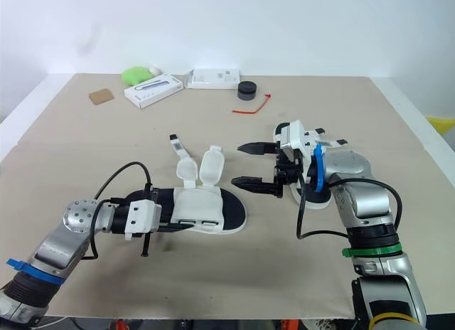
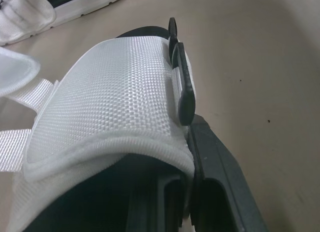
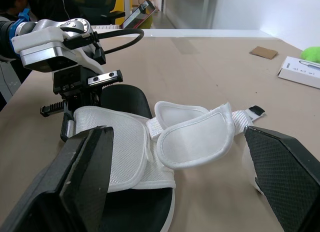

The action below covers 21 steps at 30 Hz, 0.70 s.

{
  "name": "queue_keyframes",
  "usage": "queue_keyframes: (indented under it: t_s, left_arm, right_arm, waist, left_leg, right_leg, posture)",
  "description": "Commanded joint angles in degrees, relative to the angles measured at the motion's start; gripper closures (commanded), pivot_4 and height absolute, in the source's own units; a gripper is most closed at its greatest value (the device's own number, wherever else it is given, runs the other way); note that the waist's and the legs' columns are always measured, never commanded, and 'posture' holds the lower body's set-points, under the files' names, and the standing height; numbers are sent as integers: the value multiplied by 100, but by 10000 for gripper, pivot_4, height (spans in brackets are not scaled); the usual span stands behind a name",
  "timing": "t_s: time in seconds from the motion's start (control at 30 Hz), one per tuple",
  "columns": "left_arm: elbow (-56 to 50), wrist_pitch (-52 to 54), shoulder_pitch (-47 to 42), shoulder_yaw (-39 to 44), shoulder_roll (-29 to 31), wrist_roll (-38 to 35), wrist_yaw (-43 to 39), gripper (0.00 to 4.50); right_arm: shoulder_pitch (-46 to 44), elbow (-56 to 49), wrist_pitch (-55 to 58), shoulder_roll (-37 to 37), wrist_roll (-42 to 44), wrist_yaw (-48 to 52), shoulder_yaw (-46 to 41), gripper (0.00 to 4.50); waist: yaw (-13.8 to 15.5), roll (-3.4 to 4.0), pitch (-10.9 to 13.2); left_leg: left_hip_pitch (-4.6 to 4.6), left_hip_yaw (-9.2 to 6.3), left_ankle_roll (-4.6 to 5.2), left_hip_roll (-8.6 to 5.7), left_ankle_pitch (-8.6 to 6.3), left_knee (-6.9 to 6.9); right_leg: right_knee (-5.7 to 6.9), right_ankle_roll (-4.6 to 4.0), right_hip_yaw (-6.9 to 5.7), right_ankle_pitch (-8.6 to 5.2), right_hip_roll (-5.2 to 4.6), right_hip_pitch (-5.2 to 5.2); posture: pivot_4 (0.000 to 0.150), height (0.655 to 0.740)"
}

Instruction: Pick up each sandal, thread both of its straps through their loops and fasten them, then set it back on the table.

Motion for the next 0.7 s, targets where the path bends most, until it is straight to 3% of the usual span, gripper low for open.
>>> queue_keyframes:
  t_s: [0.03,0.07,0.17,0.3,0.33,0.4,0.43,0.7]
  left_arm:
    - [-258,257,24,38,88,-89,5,43961]
    - [-314,352,28,48,98,-127,14,43961]
    - [-513,585,49,94,115,-252,17,35302]
    - [-847,1052,116,216,243,-636,-105,17178]
    - [-933,1201,139,267,321,-777,-169,9891]
    - [-1048,1410,160,354,446,-975,-257,5156]
    - [-1081,1563,175,479,567,-1119,-313,492]
    - [-776,1829,254,1163,1180,-1459,-609,492]
  right_arm:
    - [-20,-156,-22,-50,96,24,-119,0]
    - [-19,-153,-22,-48,92,24,-114,0]
    - [-17,-116,-47,-62,70,42,-115,0]
    - [11,-110,-37,-106,43,54,-116,0]
    - [28,-122,-23,-132,30,60,-107,0]
    - [47,-134,1,-171,14,63,-95,0]
    - [76,-151,89,-222,11,30,-90,0]
    - [751,-700,298,-390,-162,-231,85,0]
  waist:
    - [0,0,0]
    - [0,0,0]
    - [0,0,0]
    - [0,0,0]
    - [-2,0,0]
    - [-2,0,0]
    - [-1,0,0]
    - [-3,0,1]
  left_leg:
    - [0,1,0,0,0,0]
    - [0,1,0,0,0,0]
    - [0,1,0,0,0,0]
    - [-1,0,0,1,0,0]
    - [0,1,0,1,0,0]
    - [0,1,0,4,0,0]
    - [0,1,0,5,0,0]
    - [0,2,0,12,0,0]
  right_leg:
    - [0,0,1,0,0,0]
    - [0,0,1,0,0,0]
    - [0,0,2,0,0,0]
    - [0,0,1,-1,1,-1]
    - [0,0,2,0,2,-1]
    - [0,0,3,-1,6,-1]
    - [1,-1,3,-2,7,-1]
    - [1,3,1,-11,16,-3]
  posture:
    - [1500,7400]
    - [1500,7400]
    - [1500,7400]
    - [1500,7400]
    - [1500,7400]
    - [1500,7400]
    - [1500,7400]
    - [1500,7400]
